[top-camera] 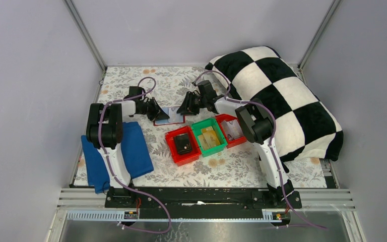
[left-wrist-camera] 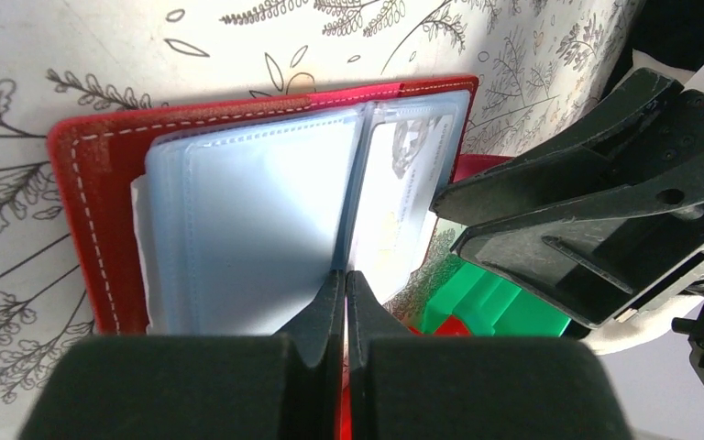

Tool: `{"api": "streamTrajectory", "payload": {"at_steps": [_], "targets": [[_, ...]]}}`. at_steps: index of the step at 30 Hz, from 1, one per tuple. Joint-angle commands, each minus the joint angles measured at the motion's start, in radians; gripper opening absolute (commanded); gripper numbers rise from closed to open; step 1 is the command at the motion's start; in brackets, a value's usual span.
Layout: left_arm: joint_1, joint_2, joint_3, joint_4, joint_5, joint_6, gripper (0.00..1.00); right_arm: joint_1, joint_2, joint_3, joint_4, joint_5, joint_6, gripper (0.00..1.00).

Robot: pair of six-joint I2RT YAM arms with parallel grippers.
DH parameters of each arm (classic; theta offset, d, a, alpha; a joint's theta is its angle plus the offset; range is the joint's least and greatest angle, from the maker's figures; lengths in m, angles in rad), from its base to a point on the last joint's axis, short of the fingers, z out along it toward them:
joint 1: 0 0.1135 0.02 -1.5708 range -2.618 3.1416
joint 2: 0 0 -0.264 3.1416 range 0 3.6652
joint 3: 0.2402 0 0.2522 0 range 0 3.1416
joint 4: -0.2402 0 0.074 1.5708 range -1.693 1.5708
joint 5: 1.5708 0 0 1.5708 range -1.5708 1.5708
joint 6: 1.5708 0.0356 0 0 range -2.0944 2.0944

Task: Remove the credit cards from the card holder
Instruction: Remove the credit card from the card holder.

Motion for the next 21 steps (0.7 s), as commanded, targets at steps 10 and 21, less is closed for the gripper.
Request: {"api": "streamTrajectory", "payload": {"at_steps": [10,21], "targets": [[0.013,-0.069,-0.057,0.039,-0.026,-0.005,0.00,0.013,-0.026,0.004,-0.014,0.011,-0.017,0.41],[0.007,-0.067,-0.051,0.048,-0.022,-0.011,0.00,0.024,-0.090,0.038,-0.044,0.033,-0.053,0.41]]}}
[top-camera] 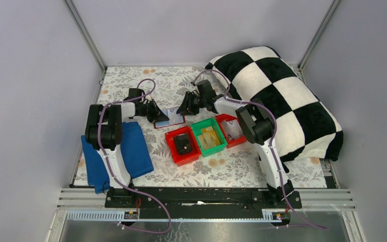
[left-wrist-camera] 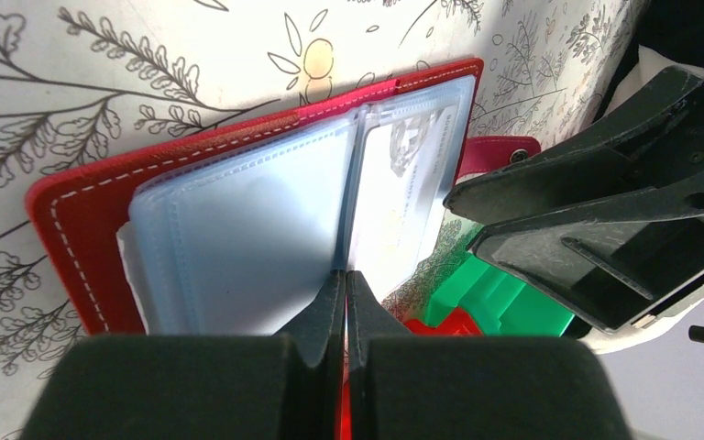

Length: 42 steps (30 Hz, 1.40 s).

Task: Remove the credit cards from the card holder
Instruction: Remove the credit card from the card holder.

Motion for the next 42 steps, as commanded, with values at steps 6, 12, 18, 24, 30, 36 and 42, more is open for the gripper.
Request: {"api": "streamTrajectory", "payload": {"at_steps": [6,12,18,24,30,36,42], "targets": [[0.005,-0.035,0.007,0.028,-0.016,-0.003,0.00,0.027,-0.046,0.054,-0.025,0.008,-0.024,0.37],[0.005,-0.027,0.013,0.028,-0.008,-0.005,0.00,0.032,-0.030,0.062,-0.025,0.014,-0.018,0.27],[0.004,-0.030,0.016,0.021,-0.009,0.002,0.00,0.031,0.003,0.084,-0.054,0.042,-0.022,0.27],[0.004,-0.037,0.029,-0.007,-0.030,0.013,0.11,0.031,0.012,0.080,-0.109,0.095,-0.065,0.28],[0.004,-0.040,0.036,-0.006,-0.036,0.007,0.17,0.032,0.032,0.085,-0.124,0.094,-0.071,0.28],[0.005,-0.057,0.038,-0.005,-0.055,0.000,0.23,0.031,0.041,0.084,-0.124,0.086,-0.072,0.28],[0.005,-0.036,0.063,-0.005,-0.051,-0.008,0.22,0.031,0.041,0.078,-0.116,0.080,-0.068,0.28]]}}
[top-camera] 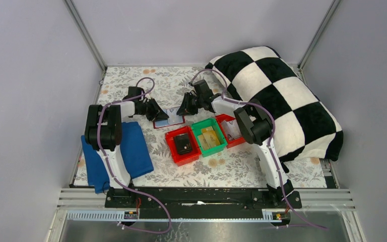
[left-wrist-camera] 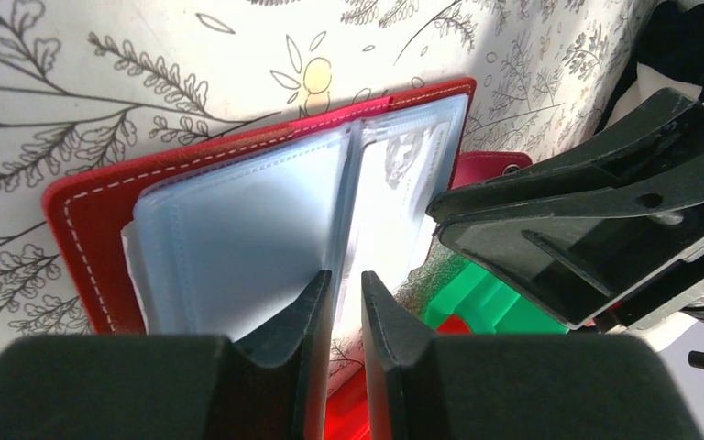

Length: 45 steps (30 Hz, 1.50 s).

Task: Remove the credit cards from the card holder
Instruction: Remove the credit card from the card holder.

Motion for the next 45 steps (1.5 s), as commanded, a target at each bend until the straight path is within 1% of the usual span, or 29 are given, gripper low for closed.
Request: {"api": "streamTrajectory", "payload": {"at_steps": [1,11,22,24,25,29,35,42,45], "targets": [[0.005,-0.021,0.054,0.016,-0.020,-0.003,0.22,0.008,0.021,0.020,-0.021,0.009,-0.021,0.28],[-0.003,0.029,0.080,0.014,-0.012,-0.008,0.21,0.008,0.021,0.025,-0.019,0.001,-0.019,0.28],[-0.017,0.046,0.074,0.014,-0.022,-0.007,0.21,0.008,0.023,0.031,-0.021,-0.001,-0.020,0.28],[-0.018,0.048,0.074,0.015,-0.021,-0.006,0.18,0.008,0.023,0.029,-0.018,-0.003,-0.017,0.28],[-0.018,0.049,0.073,0.018,-0.020,-0.007,0.15,0.008,0.024,0.028,-0.018,-0.003,-0.016,0.28],[-0.021,0.053,0.073,0.020,-0.013,-0.007,0.00,0.008,0.026,0.028,-0.016,-0.002,-0.015,0.28],[-0.021,0.044,0.072,0.029,0.000,-0.005,0.00,0.008,0.031,0.030,-0.017,-0.004,-0.015,0.28],[-0.013,0.026,0.085,-0.013,-0.018,0.023,0.00,0.008,0.033,0.021,-0.018,-0.002,-0.019,0.28],[-0.009,0.020,0.084,-0.019,-0.015,0.031,0.00,0.006,0.040,0.019,-0.020,-0.003,-0.020,0.26]]}}
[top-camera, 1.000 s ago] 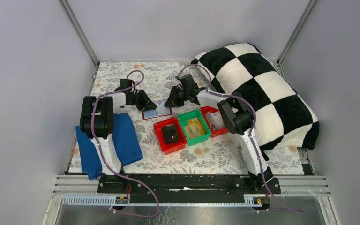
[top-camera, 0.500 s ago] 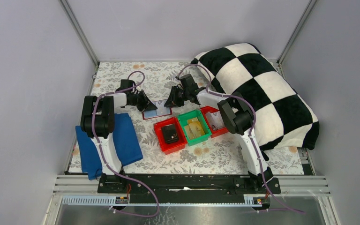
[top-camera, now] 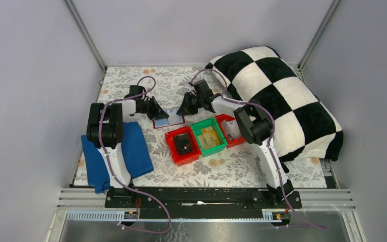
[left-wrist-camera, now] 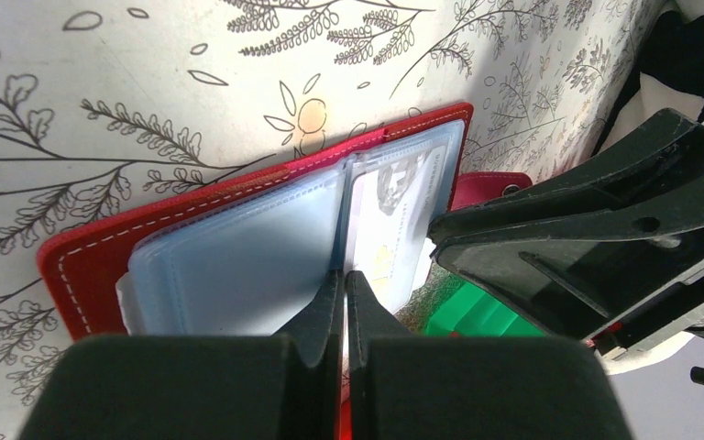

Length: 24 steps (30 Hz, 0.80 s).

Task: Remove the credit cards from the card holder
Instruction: Remove the credit card from the card holder.

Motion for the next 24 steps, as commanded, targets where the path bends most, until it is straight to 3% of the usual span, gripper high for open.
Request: {"api": "streamTrajectory", "payload": {"at_steps": [1,16,20,24], "targets": [[0.006,-0.024,0.032,-0.017,-0.004,0.030,0.00,0.007,0.038,0.014,-0.020,-0.001,-0.020,0.25],[0.016,-0.033,0.030,-0.040,0.033,0.061,0.00,0.002,0.043,-0.006,-0.017,0.007,-0.019,0.22],[0.016,-0.032,0.028,-0.038,0.033,0.056,0.15,0.002,0.034,-0.006,-0.013,0.006,-0.017,0.22],[0.017,-0.031,0.016,-0.016,0.049,0.042,0.16,0.002,0.036,0.004,-0.019,0.005,-0.020,0.22]]}}
